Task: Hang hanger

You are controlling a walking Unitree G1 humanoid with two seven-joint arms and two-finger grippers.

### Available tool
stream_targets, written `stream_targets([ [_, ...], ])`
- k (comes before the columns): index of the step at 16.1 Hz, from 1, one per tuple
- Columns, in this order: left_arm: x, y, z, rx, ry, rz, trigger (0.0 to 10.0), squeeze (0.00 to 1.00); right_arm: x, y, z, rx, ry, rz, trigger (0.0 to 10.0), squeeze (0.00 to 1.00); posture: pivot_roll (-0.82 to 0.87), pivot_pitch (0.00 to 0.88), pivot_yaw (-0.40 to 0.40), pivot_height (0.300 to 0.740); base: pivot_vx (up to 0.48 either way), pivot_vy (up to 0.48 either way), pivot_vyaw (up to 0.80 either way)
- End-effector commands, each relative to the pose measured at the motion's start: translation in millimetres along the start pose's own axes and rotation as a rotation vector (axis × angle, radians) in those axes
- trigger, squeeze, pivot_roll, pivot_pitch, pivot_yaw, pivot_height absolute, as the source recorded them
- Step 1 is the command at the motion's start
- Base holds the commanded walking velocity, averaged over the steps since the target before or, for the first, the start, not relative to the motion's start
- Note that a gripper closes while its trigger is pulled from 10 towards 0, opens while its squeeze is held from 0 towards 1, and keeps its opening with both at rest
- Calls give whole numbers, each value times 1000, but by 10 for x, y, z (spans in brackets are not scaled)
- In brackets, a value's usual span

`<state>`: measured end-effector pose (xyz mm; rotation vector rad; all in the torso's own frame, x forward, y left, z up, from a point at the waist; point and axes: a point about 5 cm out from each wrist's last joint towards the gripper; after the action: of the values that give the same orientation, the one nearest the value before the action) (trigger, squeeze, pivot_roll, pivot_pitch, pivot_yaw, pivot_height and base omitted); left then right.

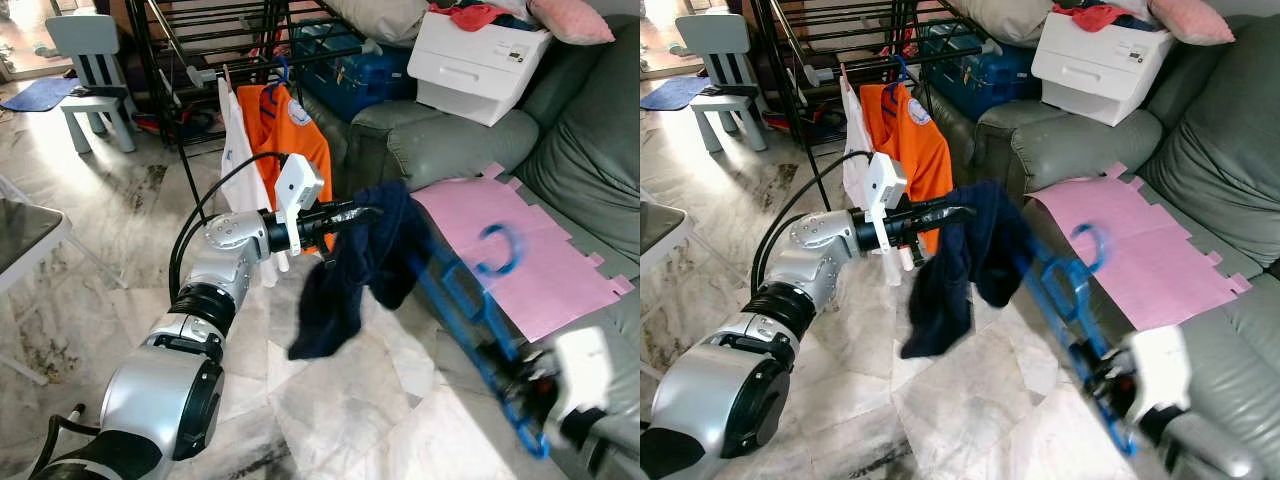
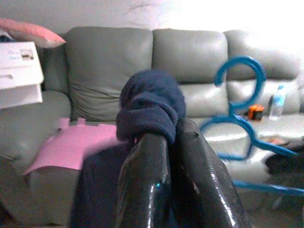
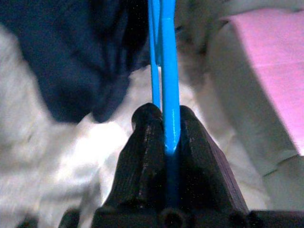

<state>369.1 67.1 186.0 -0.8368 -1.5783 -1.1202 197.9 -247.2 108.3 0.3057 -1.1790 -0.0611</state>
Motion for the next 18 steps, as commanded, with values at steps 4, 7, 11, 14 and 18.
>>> stream_targets([
  [4,-42,-86,33,-60,-31,92,10000,0,295,-466,5,-311,-213,-180,10000,0,-52,0,-22,740,0,0,0],
  [7,-206,-255,48,-104,6,113,10000,0,549,-428,-126,-323,-331,-265,10000,0,-51,0,-22,740,0,0,0],
  [11,-365,-583,19,-219,33,138,10000,0,982,-217,-348,-236,-510,-446,10000,0,-44,0,-26,740,0,0,0],
  [14,-387,-787,-103,-191,25,19,10000,0,1157,264,-554,-34,-524,-589,10000,0,-35,0,-30,740,0,0,0],
  [18,-377,-841,-152,-198,44,-98,10000,0,1081,685,-556,196,-424,-582,10000,0,-48,0,-22,740,0,0,0],
])
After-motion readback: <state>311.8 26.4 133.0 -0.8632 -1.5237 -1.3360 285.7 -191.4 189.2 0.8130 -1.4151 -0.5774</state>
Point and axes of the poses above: a point about 5 cm out from each wrist's last joint towards the gripper, its own z axis pointing back from the gripper into the wrist, its own x axis along the axis of the wrist's last joint, y = z × x, and after that the axes turned 12 degrees about -z, right-handed
